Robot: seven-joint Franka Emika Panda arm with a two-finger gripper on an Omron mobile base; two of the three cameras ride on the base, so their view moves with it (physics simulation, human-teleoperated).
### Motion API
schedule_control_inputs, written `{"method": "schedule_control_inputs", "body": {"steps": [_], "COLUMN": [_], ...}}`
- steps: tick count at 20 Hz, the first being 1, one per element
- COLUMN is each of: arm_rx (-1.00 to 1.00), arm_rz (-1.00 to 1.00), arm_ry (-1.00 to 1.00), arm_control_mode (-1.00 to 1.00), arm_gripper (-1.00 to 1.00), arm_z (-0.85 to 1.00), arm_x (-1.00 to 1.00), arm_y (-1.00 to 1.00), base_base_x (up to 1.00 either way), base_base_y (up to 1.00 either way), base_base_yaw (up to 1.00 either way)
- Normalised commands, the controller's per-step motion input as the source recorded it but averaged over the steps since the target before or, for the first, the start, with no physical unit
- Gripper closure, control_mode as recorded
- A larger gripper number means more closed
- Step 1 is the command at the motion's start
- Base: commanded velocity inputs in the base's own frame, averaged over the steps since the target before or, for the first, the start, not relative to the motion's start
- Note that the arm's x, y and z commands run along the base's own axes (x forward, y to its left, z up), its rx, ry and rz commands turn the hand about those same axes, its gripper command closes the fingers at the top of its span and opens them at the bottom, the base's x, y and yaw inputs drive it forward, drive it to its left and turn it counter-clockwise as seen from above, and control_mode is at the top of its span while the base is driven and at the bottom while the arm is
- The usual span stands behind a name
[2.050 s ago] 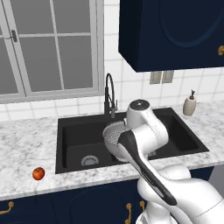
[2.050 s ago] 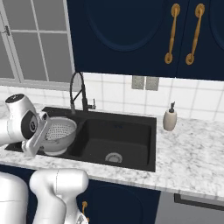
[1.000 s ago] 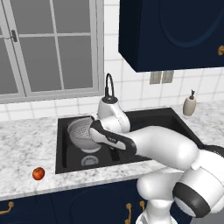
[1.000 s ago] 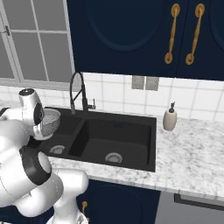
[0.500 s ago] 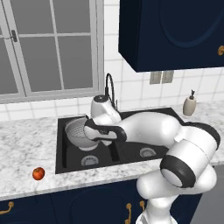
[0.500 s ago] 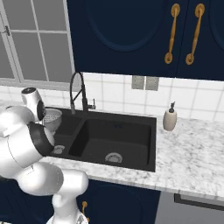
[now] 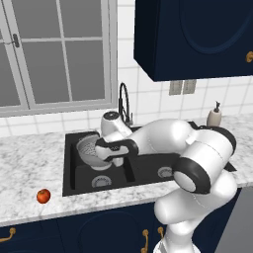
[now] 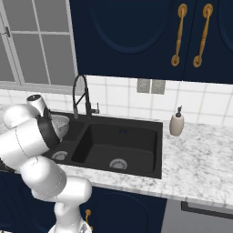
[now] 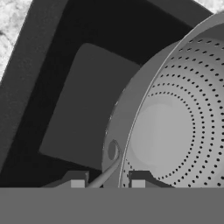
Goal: Put the colander in the sink, put the apple in the colander, and turn on the sink faucet and pour water over the colander.
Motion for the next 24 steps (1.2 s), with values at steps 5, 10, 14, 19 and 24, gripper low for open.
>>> {"method": "schedule_control_inputs", "body": {"steps": [5,10,14,19,24], "arm_rx": [0.00,0.00,0.00,0.00,0.01], "arm_rz": [-0.11,-0.08,-0.17,-0.21,-0.21], "arm_ry": [0.00,0.00,0.00,0.00,0.00], "arm_control_mode": [-1.00,-1.00,-1.00,-1.00,-1.00], "arm_gripper": [1.00,1.00,1.00,1.00,1.00], "arm_z": [-0.27,-0.27,-0.35,-0.31,-0.36], "arm_x": [0.17,0.15,0.16,0.25,0.18], "arm_y": [0.01,0.02,0.22,0.29,0.15], "base_base_x": [0.00,0.00,0.00,0.00,0.00], "base_base_y": [0.00,0.00,0.00,0.00,0.00], "base_base_yaw": [0.00,0.00,0.00,0.00,0.00]}}
